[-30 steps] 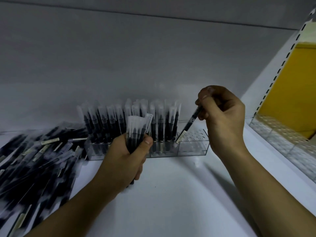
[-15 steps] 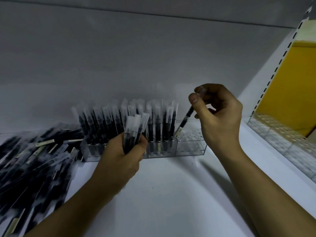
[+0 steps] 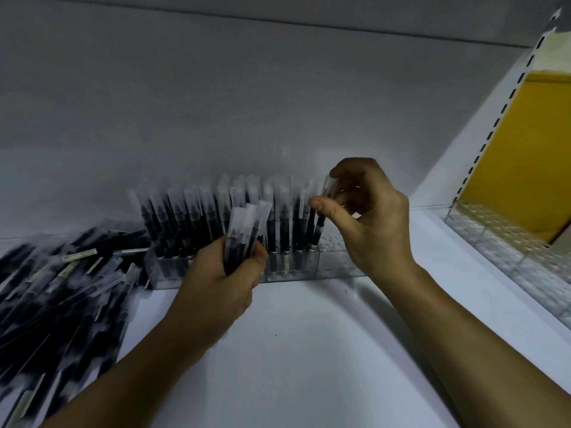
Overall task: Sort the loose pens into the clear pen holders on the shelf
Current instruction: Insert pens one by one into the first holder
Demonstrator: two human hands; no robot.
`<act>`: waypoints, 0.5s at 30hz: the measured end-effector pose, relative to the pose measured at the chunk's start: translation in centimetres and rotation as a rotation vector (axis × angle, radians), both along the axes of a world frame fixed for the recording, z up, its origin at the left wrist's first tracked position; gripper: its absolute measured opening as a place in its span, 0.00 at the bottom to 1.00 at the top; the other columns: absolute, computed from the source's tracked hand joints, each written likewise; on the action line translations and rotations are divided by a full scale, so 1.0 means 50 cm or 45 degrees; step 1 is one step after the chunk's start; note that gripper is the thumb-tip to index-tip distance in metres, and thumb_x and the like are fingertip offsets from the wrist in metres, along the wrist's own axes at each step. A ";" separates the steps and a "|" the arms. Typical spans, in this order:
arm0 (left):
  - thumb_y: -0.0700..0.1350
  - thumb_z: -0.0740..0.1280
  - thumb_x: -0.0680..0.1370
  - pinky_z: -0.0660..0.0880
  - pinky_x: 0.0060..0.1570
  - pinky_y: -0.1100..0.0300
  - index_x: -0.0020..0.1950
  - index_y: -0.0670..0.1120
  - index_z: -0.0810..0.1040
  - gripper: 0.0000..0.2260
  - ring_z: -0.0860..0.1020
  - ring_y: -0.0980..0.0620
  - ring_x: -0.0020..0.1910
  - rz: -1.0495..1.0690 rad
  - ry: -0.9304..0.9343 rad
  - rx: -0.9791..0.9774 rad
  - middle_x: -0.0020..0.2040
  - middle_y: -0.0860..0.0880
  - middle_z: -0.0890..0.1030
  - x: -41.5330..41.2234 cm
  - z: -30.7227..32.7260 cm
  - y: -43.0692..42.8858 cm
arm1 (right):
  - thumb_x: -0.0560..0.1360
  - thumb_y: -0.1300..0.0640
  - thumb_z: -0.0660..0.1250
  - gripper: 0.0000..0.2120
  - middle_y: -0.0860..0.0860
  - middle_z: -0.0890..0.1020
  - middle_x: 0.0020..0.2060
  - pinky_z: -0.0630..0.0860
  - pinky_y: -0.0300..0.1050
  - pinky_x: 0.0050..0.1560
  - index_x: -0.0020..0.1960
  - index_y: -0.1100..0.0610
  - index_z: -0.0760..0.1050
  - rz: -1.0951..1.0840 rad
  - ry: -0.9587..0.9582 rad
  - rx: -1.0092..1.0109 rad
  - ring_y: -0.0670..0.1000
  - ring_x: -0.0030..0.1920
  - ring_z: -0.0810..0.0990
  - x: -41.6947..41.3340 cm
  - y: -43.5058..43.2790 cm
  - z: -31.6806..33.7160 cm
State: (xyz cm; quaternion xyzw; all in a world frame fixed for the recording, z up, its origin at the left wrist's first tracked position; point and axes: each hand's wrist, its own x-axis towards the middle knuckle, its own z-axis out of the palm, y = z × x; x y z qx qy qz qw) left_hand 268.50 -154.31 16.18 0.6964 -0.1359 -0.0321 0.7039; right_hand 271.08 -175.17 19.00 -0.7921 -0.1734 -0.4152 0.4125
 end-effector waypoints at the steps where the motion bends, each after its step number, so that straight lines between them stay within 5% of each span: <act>1: 0.36 0.60 0.82 0.58 0.21 0.63 0.50 0.31 0.67 0.07 0.61 0.55 0.22 -0.002 0.002 0.004 0.26 0.50 0.64 0.000 0.001 0.000 | 0.72 0.54 0.78 0.18 0.40 0.77 0.41 0.75 0.31 0.40 0.55 0.50 0.73 0.005 -0.009 -0.020 0.46 0.39 0.80 0.001 0.000 -0.001; 7: 0.37 0.60 0.82 0.58 0.25 0.59 0.48 0.31 0.67 0.08 0.62 0.52 0.24 0.015 -0.001 -0.011 0.26 0.50 0.65 0.003 0.001 -0.002 | 0.74 0.54 0.78 0.13 0.46 0.81 0.41 0.81 0.39 0.40 0.55 0.57 0.79 -0.008 -0.041 -0.147 0.45 0.41 0.82 0.007 -0.004 -0.007; 11: 0.40 0.61 0.82 0.67 0.27 0.56 0.48 0.33 0.70 0.09 0.68 0.49 0.26 -0.007 -0.079 -0.011 0.29 0.46 0.70 0.001 -0.002 0.000 | 0.76 0.53 0.75 0.12 0.50 0.82 0.46 0.77 0.38 0.38 0.54 0.59 0.80 -0.109 -0.136 -0.180 0.46 0.42 0.80 0.000 0.003 -0.008; 15: 0.39 0.61 0.81 0.74 0.30 0.58 0.50 0.39 0.75 0.05 0.76 0.48 0.29 -0.111 -0.116 -0.032 0.33 0.46 0.78 -0.003 -0.001 0.001 | 0.77 0.54 0.74 0.11 0.49 0.81 0.40 0.73 0.39 0.34 0.54 0.58 0.80 0.004 -0.178 -0.044 0.49 0.33 0.77 -0.019 0.025 -0.008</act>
